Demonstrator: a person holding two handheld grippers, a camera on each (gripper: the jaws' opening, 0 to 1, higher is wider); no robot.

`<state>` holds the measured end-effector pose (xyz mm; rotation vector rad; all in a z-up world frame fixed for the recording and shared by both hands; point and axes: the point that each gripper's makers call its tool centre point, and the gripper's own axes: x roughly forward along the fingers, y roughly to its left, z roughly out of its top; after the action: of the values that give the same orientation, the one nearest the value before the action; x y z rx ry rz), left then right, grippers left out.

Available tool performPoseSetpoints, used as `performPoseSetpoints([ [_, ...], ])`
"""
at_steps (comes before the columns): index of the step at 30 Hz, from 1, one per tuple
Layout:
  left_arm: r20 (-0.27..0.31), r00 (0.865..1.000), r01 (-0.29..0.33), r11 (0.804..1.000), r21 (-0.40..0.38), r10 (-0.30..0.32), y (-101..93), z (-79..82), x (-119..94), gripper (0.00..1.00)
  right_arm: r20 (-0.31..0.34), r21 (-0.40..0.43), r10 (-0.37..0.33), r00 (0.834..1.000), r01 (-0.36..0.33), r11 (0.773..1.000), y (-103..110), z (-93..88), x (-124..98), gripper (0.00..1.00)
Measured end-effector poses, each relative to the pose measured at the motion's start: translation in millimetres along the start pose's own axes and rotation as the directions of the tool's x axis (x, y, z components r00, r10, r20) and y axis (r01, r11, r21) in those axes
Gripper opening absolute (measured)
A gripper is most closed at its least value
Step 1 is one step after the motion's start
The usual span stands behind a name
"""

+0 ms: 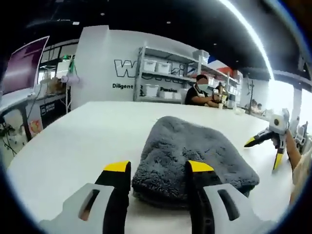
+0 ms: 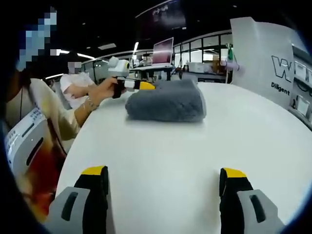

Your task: Fold the towel on the table until its edges align and the towel forms a compact rectangular stack.

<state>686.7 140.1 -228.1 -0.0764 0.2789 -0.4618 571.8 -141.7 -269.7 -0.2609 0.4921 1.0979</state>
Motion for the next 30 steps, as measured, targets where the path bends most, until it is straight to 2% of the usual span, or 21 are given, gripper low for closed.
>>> performPoseSetpoints([
  [3,-0.008,1.0,0.017,0.999,-0.034,-0.017,-2.0,-3.4,2.2,0.43,0.003,0.001,-0.002,1.0,0.002,1.0,-0.4,0.6,-0.5,0.96],
  [6,-0.013,0.998,0.061,0.995,-0.076,-0.062,-12.7,-8.1,4.2,0.37,0.0,-0.002,-0.002,1.0,0.002,1.0,-0.2,0.4,-0.5,0.96],
  [15,-0.009,0.996,0.091,0.99,-0.106,-0.092,-21.0,-10.8,1.3,0.37,-0.011,-0.002,0.002,1.0,-0.002,1.0,-0.1,-2.4,0.3,0.96],
  [20,-0.01,0.994,0.111,0.987,-0.113,-0.113,-31.8,-12.5,-1.1,0.37,-0.023,0.0,0.003,1.0,-0.003,1.0,-0.5,-5.2,1.2,0.95],
  [25,-0.023,0.987,0.159,0.982,-0.104,-0.162,-49.1,-15.2,-3.2,0.37,-0.026,-0.001,0.0,1.0,0.0,1.0,-1.5,-6.4,1.6,0.94],
  [30,-0.025,0.982,0.184,0.977,-0.112,-0.188,-56.4,-16.1,-3.8,0.37,-0.024,0.001,-0.001,1.0,0.001,1.0,-1.5,-6.3,1.4,0.94],
])
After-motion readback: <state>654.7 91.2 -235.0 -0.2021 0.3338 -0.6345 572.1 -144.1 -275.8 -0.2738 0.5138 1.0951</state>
